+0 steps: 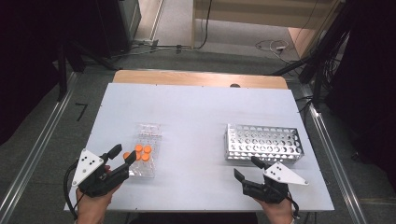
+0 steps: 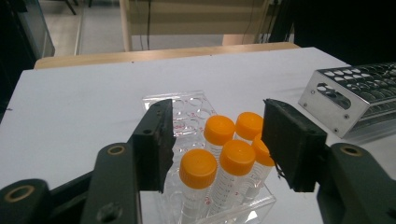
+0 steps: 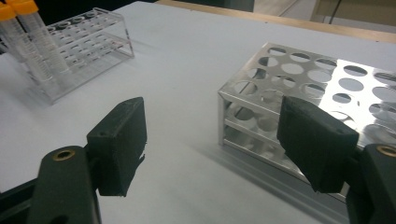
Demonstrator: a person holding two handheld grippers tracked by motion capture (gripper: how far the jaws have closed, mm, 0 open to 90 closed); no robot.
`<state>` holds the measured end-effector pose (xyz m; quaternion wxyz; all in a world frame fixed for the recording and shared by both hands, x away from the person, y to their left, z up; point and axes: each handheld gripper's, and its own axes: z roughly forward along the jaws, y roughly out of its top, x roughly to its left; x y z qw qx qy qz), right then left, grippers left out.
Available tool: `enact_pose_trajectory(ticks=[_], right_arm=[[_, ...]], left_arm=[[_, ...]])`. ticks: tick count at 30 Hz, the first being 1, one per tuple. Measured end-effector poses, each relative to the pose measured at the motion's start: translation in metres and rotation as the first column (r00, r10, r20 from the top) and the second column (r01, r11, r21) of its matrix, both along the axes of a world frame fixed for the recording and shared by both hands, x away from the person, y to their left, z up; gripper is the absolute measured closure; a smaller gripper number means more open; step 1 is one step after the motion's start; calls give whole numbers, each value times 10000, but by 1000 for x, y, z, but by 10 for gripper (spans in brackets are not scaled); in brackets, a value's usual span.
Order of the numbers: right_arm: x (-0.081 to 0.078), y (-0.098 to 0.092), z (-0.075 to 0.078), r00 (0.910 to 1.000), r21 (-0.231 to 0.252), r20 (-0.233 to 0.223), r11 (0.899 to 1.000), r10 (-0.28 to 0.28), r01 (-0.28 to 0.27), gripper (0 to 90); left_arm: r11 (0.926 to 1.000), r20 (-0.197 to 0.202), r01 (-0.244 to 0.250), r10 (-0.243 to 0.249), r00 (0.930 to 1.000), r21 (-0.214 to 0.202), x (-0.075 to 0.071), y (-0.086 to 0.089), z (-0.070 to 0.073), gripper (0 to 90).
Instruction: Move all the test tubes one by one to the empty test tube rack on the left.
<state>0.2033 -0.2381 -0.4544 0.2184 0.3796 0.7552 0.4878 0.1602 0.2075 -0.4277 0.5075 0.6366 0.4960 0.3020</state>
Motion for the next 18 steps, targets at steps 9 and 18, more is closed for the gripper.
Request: enact_pose_trajectory(ticks=[9,18], right_arm=[[3,-22,-1,9978,109,-24,9977,-662,662,226],[3,-33,-1,9952,119,-4,9951,-977,977,226]], left_arm=[[10000,-174,-96,95,9998,-24,-3,5,-7,332],[9999,-111,-81,80,9999,-116,-7,5,-10,298]])
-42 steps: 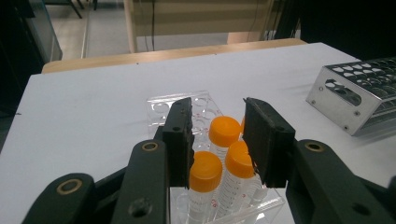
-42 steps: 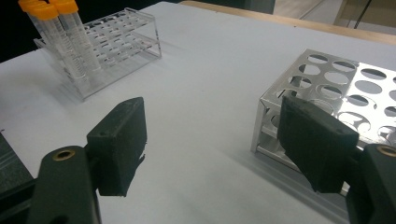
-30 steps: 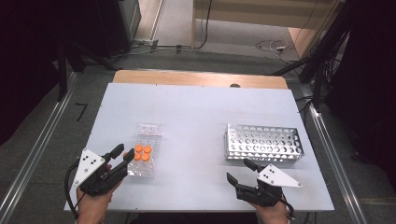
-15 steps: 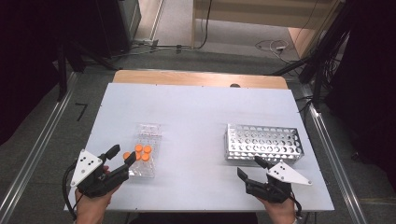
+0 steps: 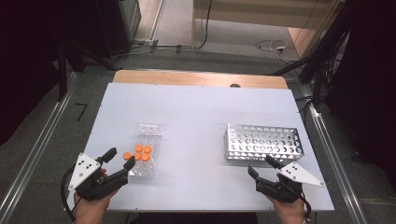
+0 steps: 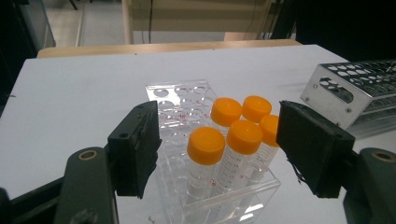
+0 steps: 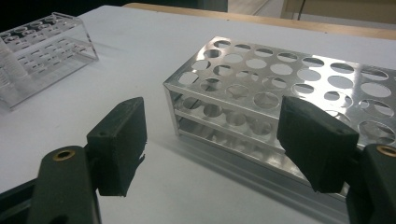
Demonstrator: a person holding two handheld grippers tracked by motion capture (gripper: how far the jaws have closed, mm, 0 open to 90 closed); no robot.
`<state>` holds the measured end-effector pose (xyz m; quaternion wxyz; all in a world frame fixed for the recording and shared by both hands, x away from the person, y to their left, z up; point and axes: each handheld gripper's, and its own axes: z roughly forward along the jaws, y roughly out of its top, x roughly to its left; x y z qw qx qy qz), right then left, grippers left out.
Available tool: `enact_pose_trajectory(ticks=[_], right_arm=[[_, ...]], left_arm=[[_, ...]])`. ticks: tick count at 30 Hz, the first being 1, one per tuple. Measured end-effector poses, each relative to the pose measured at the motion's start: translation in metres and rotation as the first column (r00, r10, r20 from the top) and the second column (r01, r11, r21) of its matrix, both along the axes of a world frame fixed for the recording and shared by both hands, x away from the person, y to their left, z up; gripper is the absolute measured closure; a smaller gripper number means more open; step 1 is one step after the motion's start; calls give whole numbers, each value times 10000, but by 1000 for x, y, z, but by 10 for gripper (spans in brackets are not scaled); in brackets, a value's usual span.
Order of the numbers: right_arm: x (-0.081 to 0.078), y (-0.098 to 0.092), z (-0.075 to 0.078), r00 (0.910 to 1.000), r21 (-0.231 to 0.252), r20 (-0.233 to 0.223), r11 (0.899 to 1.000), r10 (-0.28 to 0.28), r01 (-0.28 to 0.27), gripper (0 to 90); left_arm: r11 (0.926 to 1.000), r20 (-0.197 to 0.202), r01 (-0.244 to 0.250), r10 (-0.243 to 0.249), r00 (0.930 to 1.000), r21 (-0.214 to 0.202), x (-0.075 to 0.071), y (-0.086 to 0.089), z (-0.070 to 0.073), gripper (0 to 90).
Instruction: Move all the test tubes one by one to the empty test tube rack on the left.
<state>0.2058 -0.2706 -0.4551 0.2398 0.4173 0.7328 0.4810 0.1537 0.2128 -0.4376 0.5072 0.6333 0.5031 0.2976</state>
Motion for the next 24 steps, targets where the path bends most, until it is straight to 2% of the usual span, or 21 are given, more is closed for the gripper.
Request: enact_pose_trajectory(ticks=[4,10,18,24], right_arm=[[0,-6,0,9999,22,23,9999,-171,171,226],[-1,-15,0,9990,90,40,9990,-440,440,226],[-2,-30,1,9960,173,96,9959,-885,883,226],[-3,-44,1,9905,184,127,9904,-1371,1369,226]], left_arm=[[9998,38,121,-121,9999,-139,-2,1,-3,280],[9999,89,110,-109,9999,-43,-7,3,-6,255],[9999,173,-73,71,9998,126,-10,9,-11,249],[9995,176,-299,298,9994,69,-10,16,-14,248]])
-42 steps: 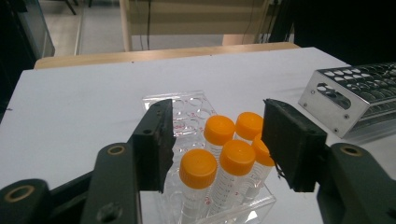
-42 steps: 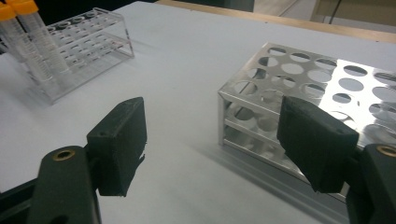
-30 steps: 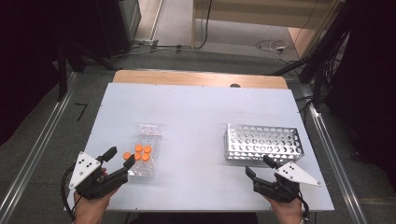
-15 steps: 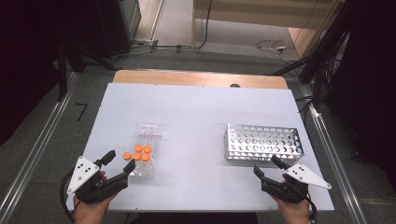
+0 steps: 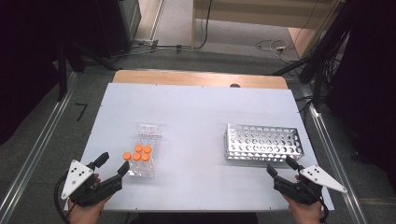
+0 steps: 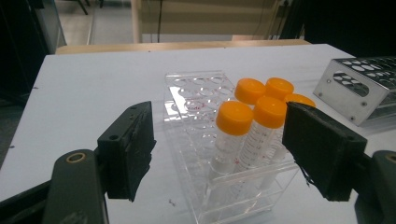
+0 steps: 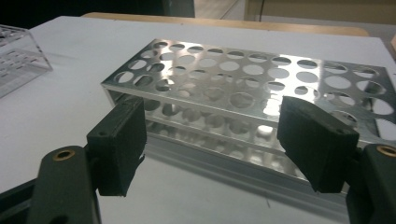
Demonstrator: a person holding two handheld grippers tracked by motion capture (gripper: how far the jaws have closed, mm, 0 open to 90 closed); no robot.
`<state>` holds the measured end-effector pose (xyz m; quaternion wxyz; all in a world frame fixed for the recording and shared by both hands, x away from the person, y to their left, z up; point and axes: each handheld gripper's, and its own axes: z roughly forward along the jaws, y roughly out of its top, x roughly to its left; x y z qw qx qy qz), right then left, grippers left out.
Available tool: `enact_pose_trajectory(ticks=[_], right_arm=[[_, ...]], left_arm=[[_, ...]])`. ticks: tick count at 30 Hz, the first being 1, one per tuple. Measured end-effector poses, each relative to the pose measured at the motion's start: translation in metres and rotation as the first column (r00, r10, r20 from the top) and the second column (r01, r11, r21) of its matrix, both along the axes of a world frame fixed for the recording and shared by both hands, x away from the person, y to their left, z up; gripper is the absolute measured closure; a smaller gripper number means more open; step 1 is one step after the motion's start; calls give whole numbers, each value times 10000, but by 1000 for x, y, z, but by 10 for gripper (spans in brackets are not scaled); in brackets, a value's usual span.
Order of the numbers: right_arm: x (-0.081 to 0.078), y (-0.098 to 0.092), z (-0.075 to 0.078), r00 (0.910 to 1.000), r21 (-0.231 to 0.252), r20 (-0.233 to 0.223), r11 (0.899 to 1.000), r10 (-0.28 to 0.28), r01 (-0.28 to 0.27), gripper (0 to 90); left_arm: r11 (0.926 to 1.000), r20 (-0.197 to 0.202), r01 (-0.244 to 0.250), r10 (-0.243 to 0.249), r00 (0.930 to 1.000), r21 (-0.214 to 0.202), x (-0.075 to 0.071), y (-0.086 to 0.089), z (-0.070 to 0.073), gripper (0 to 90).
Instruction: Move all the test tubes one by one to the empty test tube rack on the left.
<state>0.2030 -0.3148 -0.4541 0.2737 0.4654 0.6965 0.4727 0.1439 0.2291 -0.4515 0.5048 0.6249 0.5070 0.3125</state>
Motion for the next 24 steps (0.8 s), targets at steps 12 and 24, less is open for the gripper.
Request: enact_pose_trajectory(ticks=[12,24], right_arm=[[4,-29,-3,9951,5,-65,9951,-991,991,225],[9,-63,-12,9791,91,-451,9800,-1981,1987,218]], left_arm=[[9997,-37,-223,223,9997,74,1,6,-4,248],[9996,-33,-295,295,9996,13,0,11,-6,248]])
